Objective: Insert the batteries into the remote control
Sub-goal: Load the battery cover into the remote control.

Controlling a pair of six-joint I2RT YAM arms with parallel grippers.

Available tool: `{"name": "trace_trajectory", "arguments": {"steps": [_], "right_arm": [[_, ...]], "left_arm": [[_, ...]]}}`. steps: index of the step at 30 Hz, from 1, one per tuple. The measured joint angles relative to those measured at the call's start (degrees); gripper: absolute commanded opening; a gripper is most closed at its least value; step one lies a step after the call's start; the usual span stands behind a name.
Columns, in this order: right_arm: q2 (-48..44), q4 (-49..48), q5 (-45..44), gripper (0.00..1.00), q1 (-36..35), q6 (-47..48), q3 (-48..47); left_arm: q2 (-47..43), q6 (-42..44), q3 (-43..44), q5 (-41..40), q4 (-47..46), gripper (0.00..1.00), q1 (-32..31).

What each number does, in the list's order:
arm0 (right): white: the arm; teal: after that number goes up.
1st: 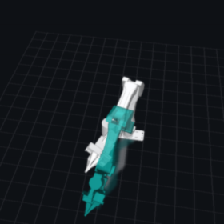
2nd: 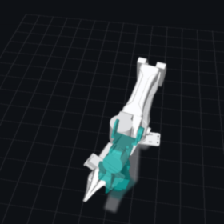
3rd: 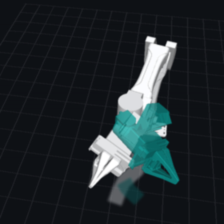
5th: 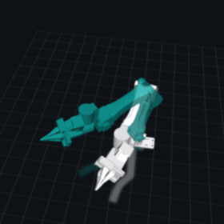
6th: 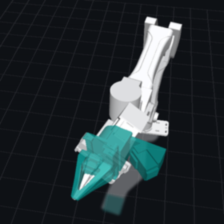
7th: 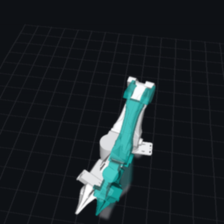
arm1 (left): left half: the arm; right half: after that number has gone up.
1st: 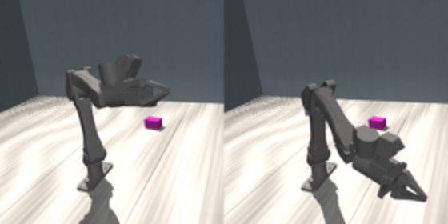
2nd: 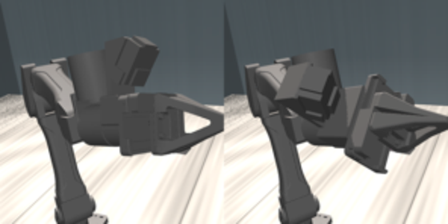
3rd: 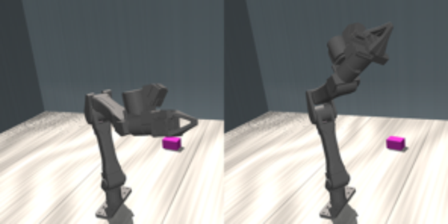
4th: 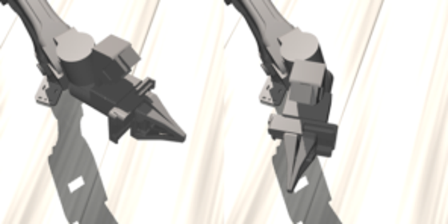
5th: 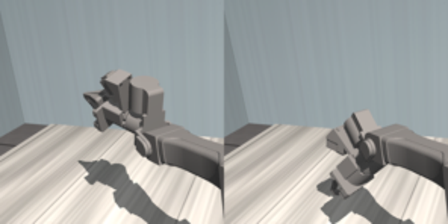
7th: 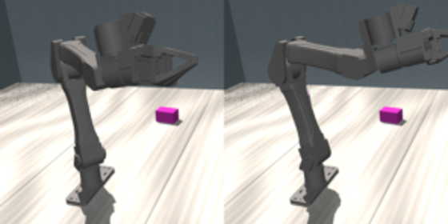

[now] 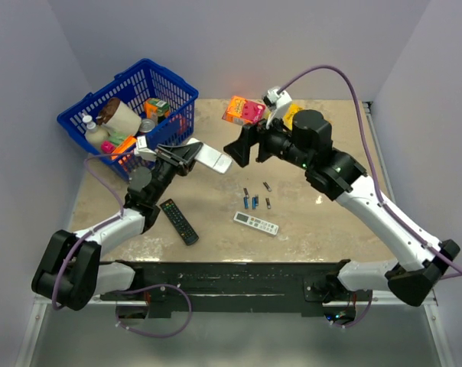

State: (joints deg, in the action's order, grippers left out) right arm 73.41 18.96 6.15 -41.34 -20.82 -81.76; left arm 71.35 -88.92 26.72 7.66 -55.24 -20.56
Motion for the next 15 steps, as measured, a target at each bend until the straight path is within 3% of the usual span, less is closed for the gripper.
{"name": "trace_trajectory", "arguments": {"steps": [7, 12, 15], "right_arm": [[-7.04, 2.10, 16.59, 0.90, 0.00, 30.47, 4.00], [-10.23, 2.78, 25.18, 0.85, 0.00, 43.47, 7.65], [-8.81, 3.87, 29.51, 0.74, 0.00, 49.00, 7.45]], "left_arm": [[0.00, 1.64, 4.96, 8.46, 7.41, 0.00, 1.95], [0.00, 3.74, 8.00, 15.17, 11.78, 0.00, 2.58], [-0.13, 5.60, 9.90, 18.29, 14.49, 0.00, 2.60]]}}
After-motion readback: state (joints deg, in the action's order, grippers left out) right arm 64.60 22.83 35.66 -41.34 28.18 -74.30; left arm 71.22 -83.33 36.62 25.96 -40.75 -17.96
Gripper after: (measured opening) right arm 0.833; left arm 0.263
